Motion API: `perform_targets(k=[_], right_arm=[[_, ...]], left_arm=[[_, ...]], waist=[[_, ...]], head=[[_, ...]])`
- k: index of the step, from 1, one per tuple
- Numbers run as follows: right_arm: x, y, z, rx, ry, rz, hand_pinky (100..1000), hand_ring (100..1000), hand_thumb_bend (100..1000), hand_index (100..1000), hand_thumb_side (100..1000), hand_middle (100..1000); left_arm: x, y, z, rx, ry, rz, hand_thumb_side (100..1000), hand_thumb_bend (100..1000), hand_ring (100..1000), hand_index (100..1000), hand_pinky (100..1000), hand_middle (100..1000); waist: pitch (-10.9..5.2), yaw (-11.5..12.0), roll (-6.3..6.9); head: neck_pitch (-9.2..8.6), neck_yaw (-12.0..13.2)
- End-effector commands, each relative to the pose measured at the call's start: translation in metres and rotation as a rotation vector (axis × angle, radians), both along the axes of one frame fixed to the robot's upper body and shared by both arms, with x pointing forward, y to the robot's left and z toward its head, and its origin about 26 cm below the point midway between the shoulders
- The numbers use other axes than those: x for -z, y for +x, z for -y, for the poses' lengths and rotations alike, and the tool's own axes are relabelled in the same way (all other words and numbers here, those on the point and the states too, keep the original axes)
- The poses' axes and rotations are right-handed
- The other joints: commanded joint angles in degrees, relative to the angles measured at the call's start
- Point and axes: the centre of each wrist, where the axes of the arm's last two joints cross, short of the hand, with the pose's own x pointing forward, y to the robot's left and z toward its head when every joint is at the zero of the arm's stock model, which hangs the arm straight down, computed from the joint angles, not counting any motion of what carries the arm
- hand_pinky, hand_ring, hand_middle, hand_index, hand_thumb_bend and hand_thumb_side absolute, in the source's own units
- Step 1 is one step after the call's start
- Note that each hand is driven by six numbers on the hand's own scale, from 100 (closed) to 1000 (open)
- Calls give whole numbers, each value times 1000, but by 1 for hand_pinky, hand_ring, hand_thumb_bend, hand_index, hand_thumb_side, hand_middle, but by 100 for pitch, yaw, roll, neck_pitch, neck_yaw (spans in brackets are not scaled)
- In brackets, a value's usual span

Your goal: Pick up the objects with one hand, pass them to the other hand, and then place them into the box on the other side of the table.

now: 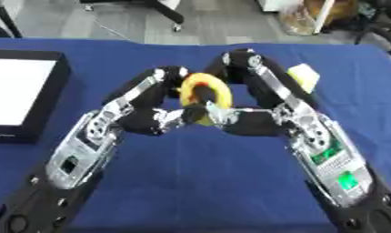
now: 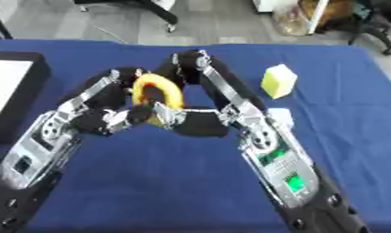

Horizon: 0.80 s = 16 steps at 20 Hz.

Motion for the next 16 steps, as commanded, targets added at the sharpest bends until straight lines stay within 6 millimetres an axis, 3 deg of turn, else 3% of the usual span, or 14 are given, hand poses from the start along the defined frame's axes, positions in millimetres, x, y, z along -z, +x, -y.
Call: perform_targets(k=[1,16], right_arm=[[-9,-3,4,4,-9,44,438,409,100,322,100,279],[-11,-3,4,23,-21,50,420,412,100,327,100,283]], left_arm=[[-14,1,2,-11,-40,30,502,464,486,640,463,476],[-14,0,3,4,-59,16,468,463,465,611,445,454]], waist=[[-87,-9,2],[-87,-30,10]], head=[[-11,26],[-11,33]])
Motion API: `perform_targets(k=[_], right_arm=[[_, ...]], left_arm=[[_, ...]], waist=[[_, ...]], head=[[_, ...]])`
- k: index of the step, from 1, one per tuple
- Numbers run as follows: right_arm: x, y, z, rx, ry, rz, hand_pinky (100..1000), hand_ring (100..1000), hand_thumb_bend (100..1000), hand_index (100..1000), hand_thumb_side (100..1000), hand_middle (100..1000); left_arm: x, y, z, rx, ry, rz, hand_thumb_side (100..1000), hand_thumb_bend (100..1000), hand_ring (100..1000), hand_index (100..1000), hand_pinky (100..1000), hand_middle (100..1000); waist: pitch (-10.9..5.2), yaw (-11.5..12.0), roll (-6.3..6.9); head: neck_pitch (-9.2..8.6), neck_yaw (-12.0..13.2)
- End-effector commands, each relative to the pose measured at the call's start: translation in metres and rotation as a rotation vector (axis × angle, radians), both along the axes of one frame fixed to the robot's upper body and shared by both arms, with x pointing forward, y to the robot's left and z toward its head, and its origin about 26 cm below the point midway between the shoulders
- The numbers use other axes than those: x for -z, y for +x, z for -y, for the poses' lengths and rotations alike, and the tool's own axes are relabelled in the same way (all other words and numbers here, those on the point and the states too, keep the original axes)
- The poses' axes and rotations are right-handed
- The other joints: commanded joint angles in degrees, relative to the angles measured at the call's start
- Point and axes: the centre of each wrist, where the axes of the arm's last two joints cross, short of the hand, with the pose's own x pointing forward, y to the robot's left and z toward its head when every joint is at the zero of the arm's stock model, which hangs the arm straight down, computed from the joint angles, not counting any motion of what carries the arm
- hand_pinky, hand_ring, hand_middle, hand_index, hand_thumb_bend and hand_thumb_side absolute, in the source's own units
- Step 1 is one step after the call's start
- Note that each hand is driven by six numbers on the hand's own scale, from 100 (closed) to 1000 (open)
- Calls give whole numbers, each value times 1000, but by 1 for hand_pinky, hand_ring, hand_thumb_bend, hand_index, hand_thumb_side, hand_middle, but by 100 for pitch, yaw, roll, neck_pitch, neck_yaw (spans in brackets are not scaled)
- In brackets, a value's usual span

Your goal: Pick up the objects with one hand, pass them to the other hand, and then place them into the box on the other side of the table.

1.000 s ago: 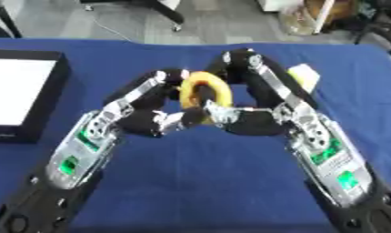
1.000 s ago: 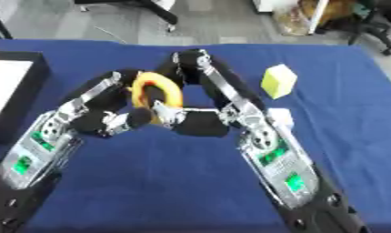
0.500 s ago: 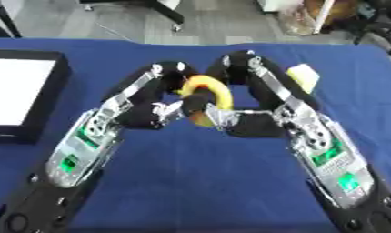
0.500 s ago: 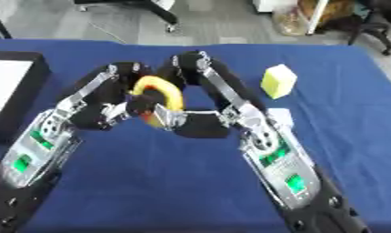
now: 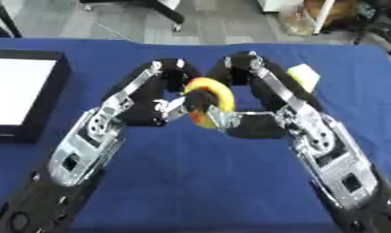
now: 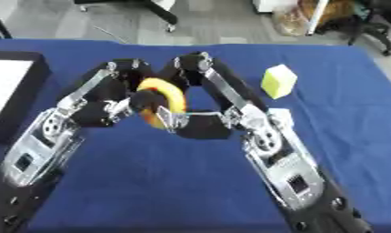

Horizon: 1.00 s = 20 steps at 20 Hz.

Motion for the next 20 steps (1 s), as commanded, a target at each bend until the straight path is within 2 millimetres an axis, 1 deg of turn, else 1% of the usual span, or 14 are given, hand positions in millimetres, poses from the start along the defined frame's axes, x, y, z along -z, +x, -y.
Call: perform_targets(k=[1,5,13,20], right_arm=[[-11,-3,1,6,14,37,418,413,100,327,100,283],[-12,-3,1,8,20,38,410,413,100,327,100,283],[-14,-3,-1,12,23,35,410,413,100,338,100,283],[-15,-4,-1,14,21,38,411,412,100,344,100,283]], left_arm=[[-12,-1,2,32,-5,34,474,474,475,623,457,463],[-12,-2,2,78,40,48,491,499,503,657,490,493],[-10,-1,1,156,109,65,483,498,528,686,519,520],[-9,0,1,160,106,66,434,425,501,656,489,490]], waist=[[-87,-9,11],[-88,-8,11],[-87,2,6],[-90,-3,5]], head=[[-11,10],[-11,13],[-11,5],[-11,-2]])
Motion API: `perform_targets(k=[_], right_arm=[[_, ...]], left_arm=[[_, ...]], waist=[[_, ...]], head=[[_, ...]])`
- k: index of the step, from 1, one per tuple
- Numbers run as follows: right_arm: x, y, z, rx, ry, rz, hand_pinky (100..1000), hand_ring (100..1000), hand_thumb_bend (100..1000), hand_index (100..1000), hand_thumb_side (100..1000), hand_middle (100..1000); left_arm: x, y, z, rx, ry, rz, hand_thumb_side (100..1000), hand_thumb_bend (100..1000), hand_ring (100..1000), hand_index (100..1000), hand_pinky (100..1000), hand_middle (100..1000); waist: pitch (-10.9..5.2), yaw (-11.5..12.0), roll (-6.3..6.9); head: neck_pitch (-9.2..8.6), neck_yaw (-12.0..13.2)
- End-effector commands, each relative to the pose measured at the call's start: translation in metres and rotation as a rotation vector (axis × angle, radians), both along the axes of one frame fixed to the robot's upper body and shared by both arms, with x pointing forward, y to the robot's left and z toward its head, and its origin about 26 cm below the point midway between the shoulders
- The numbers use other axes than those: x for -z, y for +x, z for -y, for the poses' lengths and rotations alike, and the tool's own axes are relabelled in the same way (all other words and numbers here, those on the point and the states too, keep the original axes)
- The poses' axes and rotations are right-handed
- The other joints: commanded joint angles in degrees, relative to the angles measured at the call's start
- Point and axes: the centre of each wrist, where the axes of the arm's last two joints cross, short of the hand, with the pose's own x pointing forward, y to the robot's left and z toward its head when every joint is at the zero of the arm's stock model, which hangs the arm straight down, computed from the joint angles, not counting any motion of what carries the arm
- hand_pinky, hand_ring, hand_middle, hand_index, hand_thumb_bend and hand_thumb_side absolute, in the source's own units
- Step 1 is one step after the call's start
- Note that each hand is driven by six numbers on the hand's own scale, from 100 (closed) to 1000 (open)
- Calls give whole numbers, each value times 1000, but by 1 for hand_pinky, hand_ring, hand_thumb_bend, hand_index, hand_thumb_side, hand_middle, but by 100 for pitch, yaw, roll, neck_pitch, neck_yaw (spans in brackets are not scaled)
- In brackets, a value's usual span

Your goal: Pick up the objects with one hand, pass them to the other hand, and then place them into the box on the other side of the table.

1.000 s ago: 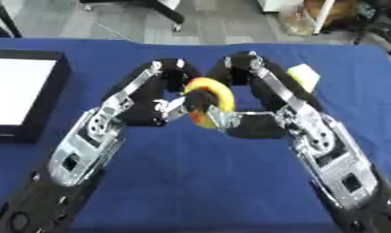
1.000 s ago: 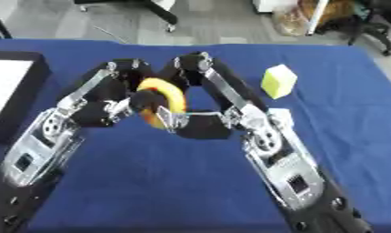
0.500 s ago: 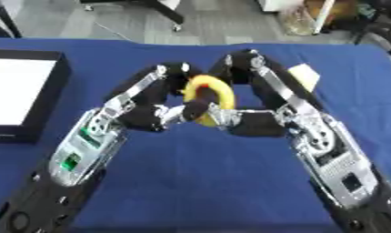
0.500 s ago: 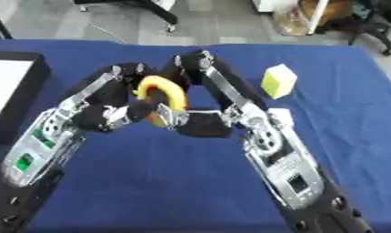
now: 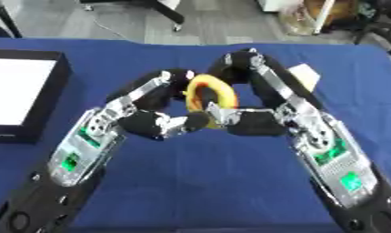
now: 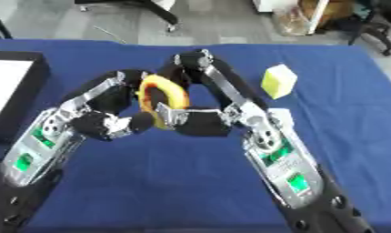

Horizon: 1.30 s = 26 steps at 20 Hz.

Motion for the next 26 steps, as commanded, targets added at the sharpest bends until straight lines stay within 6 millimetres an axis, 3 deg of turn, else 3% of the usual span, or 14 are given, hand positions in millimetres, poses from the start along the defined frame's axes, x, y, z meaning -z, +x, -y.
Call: perform_targets(k=[1,14,26], right_arm=[[-13,-4,1,-4,14,46,412,412,100,344,100,283],[-13,-5,2,-8,3,58,425,418,100,358,100,293],[-13,-6,3,-16,1,70,430,432,100,418,100,349]], left_arm=[[-9,0,1,3,-4,34,423,411,494,647,480,482],[-10,0,3,-86,-82,8,372,303,393,518,378,367],[-8,0,3,-78,-104,-8,375,325,352,449,341,309]], waist=[[-91,-5,5],[-90,-11,1],[-89,-17,-1]], head=[[-11,-4],[-11,6],[-11,10]])
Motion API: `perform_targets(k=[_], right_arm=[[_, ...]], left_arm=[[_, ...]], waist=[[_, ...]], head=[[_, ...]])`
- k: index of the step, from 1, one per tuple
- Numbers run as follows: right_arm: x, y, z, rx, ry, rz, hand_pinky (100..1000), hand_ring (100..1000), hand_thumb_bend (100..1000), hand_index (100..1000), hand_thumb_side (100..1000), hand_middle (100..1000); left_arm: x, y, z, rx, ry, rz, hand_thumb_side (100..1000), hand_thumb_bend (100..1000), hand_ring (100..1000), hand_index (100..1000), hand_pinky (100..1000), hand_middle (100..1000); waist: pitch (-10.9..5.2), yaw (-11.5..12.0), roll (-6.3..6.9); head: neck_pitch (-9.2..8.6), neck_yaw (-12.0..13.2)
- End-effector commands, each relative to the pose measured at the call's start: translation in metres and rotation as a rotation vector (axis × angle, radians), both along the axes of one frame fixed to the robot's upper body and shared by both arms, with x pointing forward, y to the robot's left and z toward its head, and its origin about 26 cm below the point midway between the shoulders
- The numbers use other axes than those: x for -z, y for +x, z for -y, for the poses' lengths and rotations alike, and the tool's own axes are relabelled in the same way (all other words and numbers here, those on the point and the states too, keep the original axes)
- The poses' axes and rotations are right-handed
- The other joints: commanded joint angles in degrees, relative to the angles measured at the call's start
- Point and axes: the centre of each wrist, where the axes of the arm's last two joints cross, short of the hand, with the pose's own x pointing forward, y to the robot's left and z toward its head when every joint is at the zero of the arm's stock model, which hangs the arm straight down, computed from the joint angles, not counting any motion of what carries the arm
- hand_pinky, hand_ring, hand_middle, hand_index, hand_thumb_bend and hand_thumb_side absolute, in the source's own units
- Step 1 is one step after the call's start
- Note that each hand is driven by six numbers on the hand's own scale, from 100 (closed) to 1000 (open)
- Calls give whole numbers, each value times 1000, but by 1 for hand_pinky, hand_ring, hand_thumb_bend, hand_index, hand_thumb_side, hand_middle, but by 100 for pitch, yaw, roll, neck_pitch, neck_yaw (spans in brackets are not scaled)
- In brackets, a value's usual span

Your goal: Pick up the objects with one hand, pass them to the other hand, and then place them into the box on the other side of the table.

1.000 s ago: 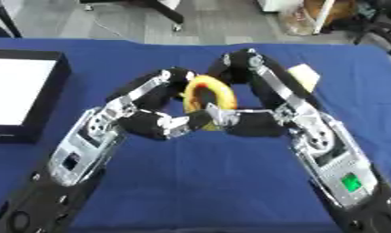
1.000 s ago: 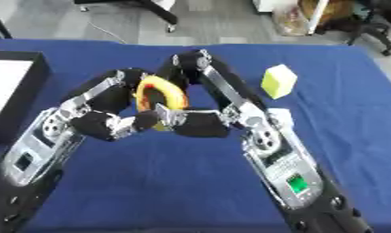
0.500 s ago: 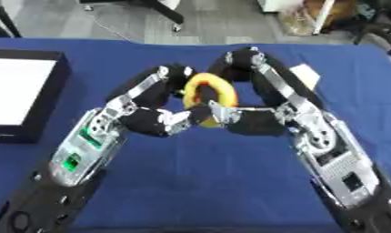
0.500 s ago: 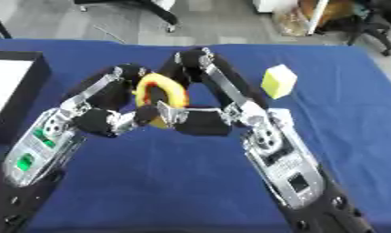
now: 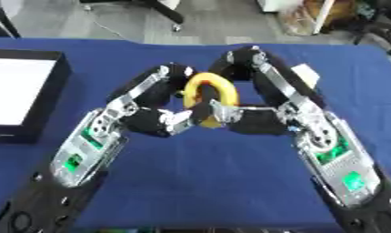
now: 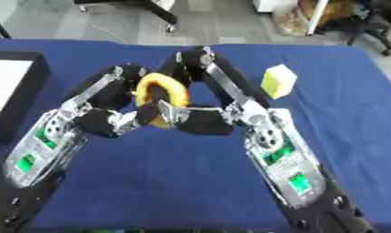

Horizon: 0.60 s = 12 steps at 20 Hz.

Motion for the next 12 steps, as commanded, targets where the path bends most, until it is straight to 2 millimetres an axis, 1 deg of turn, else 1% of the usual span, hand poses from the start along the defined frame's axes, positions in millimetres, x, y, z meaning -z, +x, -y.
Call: perform_targets(k=[1,2,5,8,10,12], right_arm=[[-10,-5,1,-12,10,50,431,434,100,422,100,353],[-10,-5,1,-13,11,53,433,439,100,432,100,362],[-13,-6,3,-14,6,78,451,455,163,468,100,396],[-16,-7,5,-8,-4,115,472,474,232,515,187,441],[-18,-8,7,-8,-12,142,493,494,288,559,262,476],[-20,-8,8,-11,-17,166,505,508,326,595,310,500]], left_arm=[[-7,3,-2,-7,-19,13,375,324,352,448,341,309],[-7,3,-2,-9,-20,12,375,322,351,445,340,307],[-5,4,-3,-19,-21,6,375,314,350,439,338,305],[-4,6,-4,-33,-24,2,376,309,349,435,337,303],[-2,7,-5,-43,-24,-1,377,305,348,432,337,302],[-1,8,-6,-50,-22,-5,378,303,348,431,337,302]], waist=[[-89,-11,9],[-89,-12,9],[-90,-18,7],[-90,-24,6],[-91,-27,5],[-91,-31,4]], head=[[-11,12],[-11,12],[-11,13],[-11,20],[-11,26],[-11,29]])
